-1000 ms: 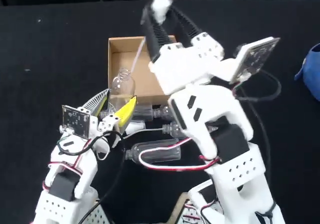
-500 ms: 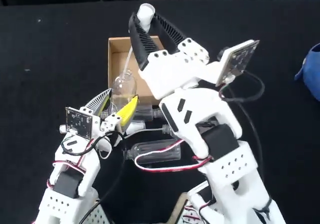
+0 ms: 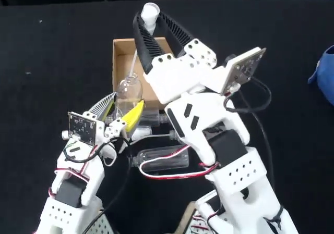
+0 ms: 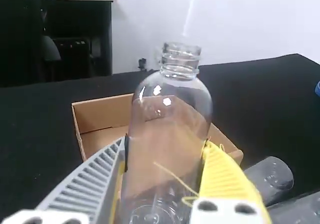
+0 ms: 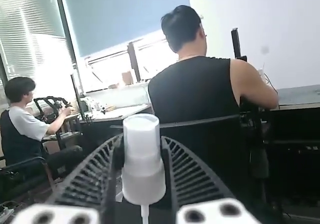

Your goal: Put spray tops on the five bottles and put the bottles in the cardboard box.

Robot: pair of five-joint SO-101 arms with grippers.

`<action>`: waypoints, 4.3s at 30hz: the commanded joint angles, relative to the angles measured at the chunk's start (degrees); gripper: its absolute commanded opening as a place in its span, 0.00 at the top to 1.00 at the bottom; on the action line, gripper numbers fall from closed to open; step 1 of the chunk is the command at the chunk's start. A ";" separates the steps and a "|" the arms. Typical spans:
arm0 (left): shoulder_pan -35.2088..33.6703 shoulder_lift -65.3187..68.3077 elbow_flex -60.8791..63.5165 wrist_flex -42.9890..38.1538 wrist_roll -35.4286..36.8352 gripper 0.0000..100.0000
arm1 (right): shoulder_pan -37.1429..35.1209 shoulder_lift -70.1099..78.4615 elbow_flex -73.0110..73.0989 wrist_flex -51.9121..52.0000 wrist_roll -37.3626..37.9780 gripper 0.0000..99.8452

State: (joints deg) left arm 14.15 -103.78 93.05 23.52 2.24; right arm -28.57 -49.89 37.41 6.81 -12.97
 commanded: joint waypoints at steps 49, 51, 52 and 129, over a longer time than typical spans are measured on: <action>-18.77 0.00 -5.93 -0.79 0.62 0.97 | 16.26 -24.48 22.46 35.78 13.27 0.93; -23.96 0.09 -8.22 -0.79 0.62 0.97 | 16.88 -24.48 25.80 35.60 12.66 0.93; -26.24 0.09 -9.10 -0.79 0.35 0.97 | 17.49 -24.48 27.56 34.46 12.84 0.93; -67.82 109.10 -38.02 -72.70 -1.14 0.97 | 19.25 -24.40 48.66 8.79 12.75 0.93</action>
State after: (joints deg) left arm -52.57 5.14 58.86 -47.43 2.24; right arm -8.53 -73.19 86.46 17.45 -0.22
